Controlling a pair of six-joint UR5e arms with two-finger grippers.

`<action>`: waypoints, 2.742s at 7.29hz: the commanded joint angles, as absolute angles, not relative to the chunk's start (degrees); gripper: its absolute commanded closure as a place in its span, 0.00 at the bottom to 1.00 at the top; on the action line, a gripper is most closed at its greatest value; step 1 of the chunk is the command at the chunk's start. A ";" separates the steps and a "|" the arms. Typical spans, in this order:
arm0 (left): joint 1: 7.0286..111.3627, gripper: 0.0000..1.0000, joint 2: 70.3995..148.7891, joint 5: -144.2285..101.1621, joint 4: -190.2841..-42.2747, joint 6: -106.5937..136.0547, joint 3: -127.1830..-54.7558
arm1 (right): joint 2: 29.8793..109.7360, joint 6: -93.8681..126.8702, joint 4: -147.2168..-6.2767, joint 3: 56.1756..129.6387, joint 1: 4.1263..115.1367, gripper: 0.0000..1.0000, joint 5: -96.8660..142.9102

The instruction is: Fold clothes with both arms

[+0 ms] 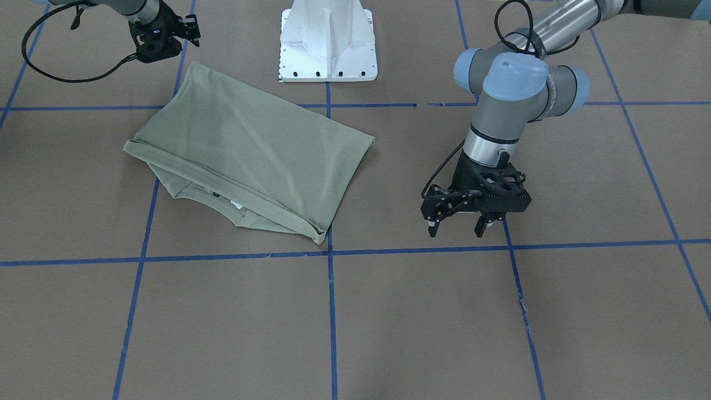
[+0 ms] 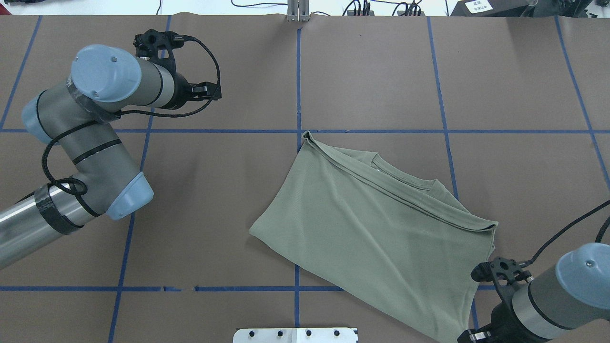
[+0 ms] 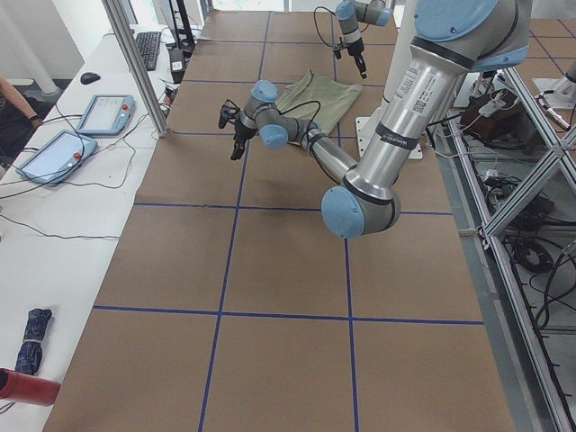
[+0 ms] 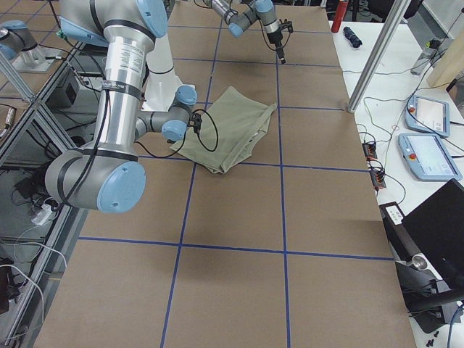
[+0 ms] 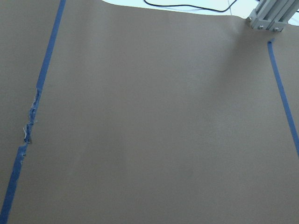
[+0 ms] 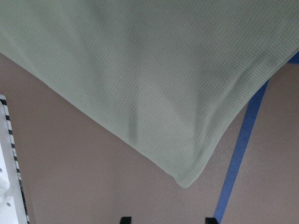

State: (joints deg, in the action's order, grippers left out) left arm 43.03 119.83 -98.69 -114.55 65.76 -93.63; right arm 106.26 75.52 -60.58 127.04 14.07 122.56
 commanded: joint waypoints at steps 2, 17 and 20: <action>36.16 0.00 119.79 -103.43 -112.94 74.83 -97.45 | 100.12 74.71 -60.47 126.57 31.50 0.00 122.69; 18.81 1.00 120.41 -100.46 -106.08 101.60 -99.49 | 88.86 74.88 -60.73 117.77 41.92 0.00 121.11; 23.44 1.00 120.32 -100.37 -105.91 100.29 -100.02 | 89.03 75.41 -60.82 117.51 42.01 0.00 120.94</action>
